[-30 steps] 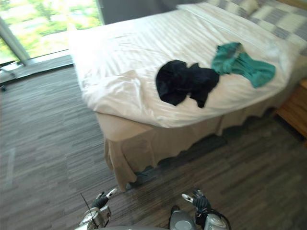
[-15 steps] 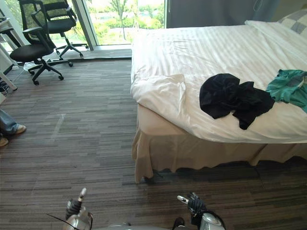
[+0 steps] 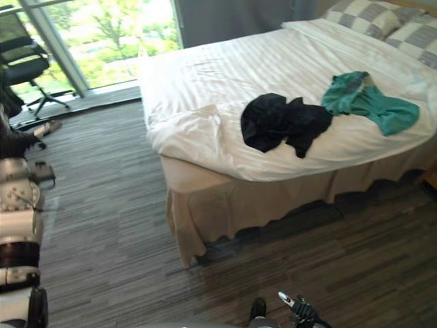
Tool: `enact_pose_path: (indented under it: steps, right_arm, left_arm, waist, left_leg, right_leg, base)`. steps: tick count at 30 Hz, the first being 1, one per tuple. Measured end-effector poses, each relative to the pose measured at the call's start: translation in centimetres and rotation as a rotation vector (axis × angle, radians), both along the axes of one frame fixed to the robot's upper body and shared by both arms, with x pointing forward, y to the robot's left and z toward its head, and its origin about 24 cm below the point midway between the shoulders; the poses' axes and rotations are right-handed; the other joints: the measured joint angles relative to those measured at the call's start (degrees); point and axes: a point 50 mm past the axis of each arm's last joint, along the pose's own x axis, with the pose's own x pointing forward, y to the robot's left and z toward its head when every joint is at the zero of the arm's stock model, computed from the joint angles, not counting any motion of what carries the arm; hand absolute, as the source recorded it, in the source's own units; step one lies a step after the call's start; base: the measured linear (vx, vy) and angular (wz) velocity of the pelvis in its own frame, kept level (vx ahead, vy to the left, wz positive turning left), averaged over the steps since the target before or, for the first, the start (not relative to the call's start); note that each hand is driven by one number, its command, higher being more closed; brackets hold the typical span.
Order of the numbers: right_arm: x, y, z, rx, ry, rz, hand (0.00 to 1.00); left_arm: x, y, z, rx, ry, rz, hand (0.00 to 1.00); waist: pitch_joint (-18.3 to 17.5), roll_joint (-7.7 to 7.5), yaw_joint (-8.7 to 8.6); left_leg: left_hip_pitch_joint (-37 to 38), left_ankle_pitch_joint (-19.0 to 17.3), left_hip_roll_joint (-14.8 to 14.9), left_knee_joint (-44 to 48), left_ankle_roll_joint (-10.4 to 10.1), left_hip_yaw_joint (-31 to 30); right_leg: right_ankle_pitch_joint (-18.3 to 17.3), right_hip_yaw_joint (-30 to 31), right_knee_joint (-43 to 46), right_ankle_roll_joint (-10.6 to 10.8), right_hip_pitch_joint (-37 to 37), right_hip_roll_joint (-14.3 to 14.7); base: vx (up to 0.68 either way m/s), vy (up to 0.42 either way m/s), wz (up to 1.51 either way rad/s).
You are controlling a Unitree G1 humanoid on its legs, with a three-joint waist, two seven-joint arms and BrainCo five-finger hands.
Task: Tidy the bed and pick cloth on bed and put in laundry
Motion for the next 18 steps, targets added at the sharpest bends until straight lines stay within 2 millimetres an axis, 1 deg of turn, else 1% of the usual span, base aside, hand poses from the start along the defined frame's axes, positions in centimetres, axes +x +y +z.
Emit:
enact_pose_path:
  steps: [1, 2, 3, 4, 5, 6, 7, 8, 9, 10, 11, 12, 13, 14, 15, 16, 17, 18]
  right_arm:
    - [-0.4, 0.0, -0.1, -0.003, 0.01, 0.003, 0.0]
    - [-0.8, -0.1, -0.1, -0.006, 0.016, 0.006, 0.0]
    - [-1.0, 0.0, -0.2, -0.007, 0.024, 0.012, 0.0]
    - [-1.1, 0.0, -0.2, -0.008, 0.026, 0.018, 0.0]
    - [-1.3, 0.0, -0.2, -0.011, 0.034, 0.043, 0.0]
    - [-1.2, -0.2, -0.1, -0.015, 0.035, 0.071, 0.0]
    - [-1.2, -0.5, 0.0, -0.029, 0.045, 0.122, 0.0]
    - [-0.9, 0.0, -0.1, -0.023, 0.05, 0.155, 0.0]
    - [-0.8, 0.1, -0.1, -0.022, 0.052, 0.163, 0.0]
    - [-0.5, 0.0, 0.0, -0.028, 0.047, 0.175, 0.0]
    - [0.0, -0.4, 0.1, -0.041, 0.035, 0.175, 0.0]
    - [0.3, -0.5, 0.2, -0.043, 0.028, 0.176, 0.0]
    - [0.5, -0.3, 0.2, -0.039, 0.024, 0.178, 0.0]
    - [0.8, -0.1, 0.2, -0.04, 0.018, 0.189, 0.0]
    - [0.9, 0.0, 0.2, -0.041, 0.017, 0.196, 0.0]
    - [0.8, 0.2, 0.2, -0.035, 0.021, 0.202, 0.0]
    - [0.7, -0.3, 0.3, -0.051, 0.027, 0.208, 0.0]
    - [0.7, -0.6, 0.3, -0.06, 0.034, 0.212, 0.0]
  left_arm:
    - [0.4, -0.5, 0.2, 0.045, 0.021, 0.005, 0.0]
    - [0.7, -0.8, 0.4, 0.069, 0.029, 0.012, 0.0]
    - [0.7, -1.0, 0.5, 0.093, 0.033, 0.024, 0.0]
    - [0.8, -1.0, 0.4, 0.11, 0.043, 0.038, 0.0]
    - [0.9, -0.9, -0.3, 0.134, 0.081, 0.074, 0.0]
    - [1.1, -0.8, -1.2, 0.137, 0.117, 0.093, 0.0]
    - [1.4, -0.5, -2.1, 0.164, 0.182, 0.13, 0.0]
    - [1.2, -0.2, -2.1, 0.177, 0.194, 0.168, 0.0]
    - [1.3, -0.2, -2.5, 0.184, 0.218, 0.177, 0.0]
    - [1.3, -0.1, -3.4, 0.204, 0.269, 0.194, 0.0]
    - [1.4, 0.0, -3.7, 0.221, 0.305, 0.208, 0.0]
    - [1.4, 0.1, -3.9, 0.227, 0.32, 0.219, 0.0]
    - [1.4, 0.3, -4.0, 0.243, 0.345, 0.24, 0.0]
    - [1.5, 0.3, -4.2, 0.267, 0.368, 0.257, 0.0]
    - [1.5, 0.1, -4.4, 0.286, 0.383, 0.26, 0.0]
    - [1.7, -0.2, -4.8, 0.314, 0.404, 0.266, 0.0]
    - [1.8, -0.6, -5.3, 0.307, 0.422, 0.262, 0.0]
    - [1.9, -0.7, -5.5, 0.304, 0.43, 0.261, 0.0]
  waist:
    - [0.0, -0.03, -0.57]
    - [0.0, -0.04, -0.67]
    - [0.1, 0.04, -0.97]
    - [0.1, 0.25, -1.16]
    - [0.3, 1.5, -1.05]
    - [0.6, 3.86, -0.45]
    - [0.9, 2.58, -0.51]
    - [1.7, 0.6, -1.49]
    - [2.1, -0.05, -1.41]
    - [2.7, -0.4, -0.83]
    - [3.4, 0.21, 0.05]
    - [3.9, 0.63, 0.04]
    - [4.9, 0.87, 0.05]
    - [4.9, 1.13, -0.16]
    - [5.0, 1.03, -0.19]
    - [4.8, 1.62, -0.36]
    - [4.1, 2.92, -0.78]
    - [3.8, 3.85, -0.96]
  left_leg:
    - [1.0, 0.0, -0.1, 0.0, 0.0, 1.5]
    - [1.6, -0.1, -0.2, 0.1, -0.2, 2.2]
    - [1.8, -0.7, -0.2, 0.4, -0.3, 3.3]
    - [1.5, -2.0, 0.2, 1.1, -0.2, 3.9]
    - [0.5, -4.8, 2.6, 3.8, 1.0, 5.5]
    - [-0.3, -5.9, 4.6, 6.3, 0.7, 5.8]
    - [-2.8, -7.7, 6.0, 13.9, 4.4, 5.1]
    - [-7.8, -7.9, 6.6, 25.9, 4.8, 2.0]
    - [-10.8, -7.6, 7.0, 30.8, 6.0, -0.6]
    - [-13.5, -9.3, 5.6, 32.2, 5.2, -3.6]
    - [-14.4, -9.4, 3.9, 28.3, 5.0, -4.6]
    - [-14.3, -9.3, 3.1, 25.4, 4.9, -4.7]
    - [-14.1, -9.0, 1.8, 19.7, 4.9, -4.5]
    - [-13.7, -7.9, 0.8, 15.2, 4.4, -3.5]
    - [-13.3, -7.0, 0.5, 13.3, 4.2, -2.6]
    - [-12.6, -4.5, 0.1, 10.0, 4.0, -0.9]
    - [-12.8, -0.3, 0.1, 8.1, 4.0, 1.1]
    - [-12.8, 2.3, 0.3, 7.6, 4.2, 1.7]
  right_leg:
    - [0.0, 0.1, 0.0, 0.0, 0.7, 0.1]
    - [0.0, 0.2, 0.0, 0.0, 1.0, 0.1]
    - [-0.1, 0.6, -0.1, 0.1, 1.0, 0.3]
    - [-1.0, 0.9, -0.3, 0.6, 0.8, 0.8]
    - [-4.1, 0.2, 0.5, 0.4, 0.7, 1.8]
    - [-5.5, -1.1, 5.2, -0.4, -0.5, 2.6]
    - [-13.6, -0.8, 18.7, -0.2, -1.7, 1.3]
    - [-18.6, 0.5, 18.6, -0.3, -0.5, 0.0]
    - [-18.1, 1.0, 16.9, -1.0, 0.7, 0.0]
    - [-16.9, 2.3, 14.4, -1.4, 2.0, -0.2]
    - [-15.9, 3.2, 13.2, -1.0, 2.3, -0.7]
    - [-15.4, 3.7, 12.5, -1.0, 2.8, -0.7]
    - [-14.9, 4.7, 11.8, -1.1, 3.7, -0.9]
    - [-15.1, 5.6, 11.9, -0.7, 4.1, -1.6]
    - [-15.2, 6.1, 11.9, -0.2, 4.3, -1.9]
    - [-15.6, 7.0, 12.3, 0.8, 4.5, -2.4]
    - [-16.4, 8.0, 13.3, 2.2, 3.5, -2.4]
    - [-17.0, 8.4, 14.2, 3.0, 3.0, -2.3]
  base:
    - [0.02, 0.088, -0.42]
    - [-0.01, 0.088, -0.39]
    - [-0.02, 0.05, -0.24]
    - [-0.05, 0.021, -0.35]
    - [-0.06, -0.022, -0.36]
    - [-0.01, 0.002, -0.39]
    - [0.05, -0.055, -0.08]
    - [0.04, -0.079, 0.04]
    - [-0.03, -0.131, -0.06]
    - [-0.07, -0.087, -0.33]
    - [-0.03, -0.045, -0.41]
    - [0.03, 0.025, -0.43]
    - [0.08, 0.087, -0.41]
    - [0.09, 0.11, -0.44]
    - [0.11, 0.131, -0.45]
    - [0.12, 0.168, -0.45]
    - [0.13, 0.193, -0.43]
    - [0.1, 0.187, -0.4]
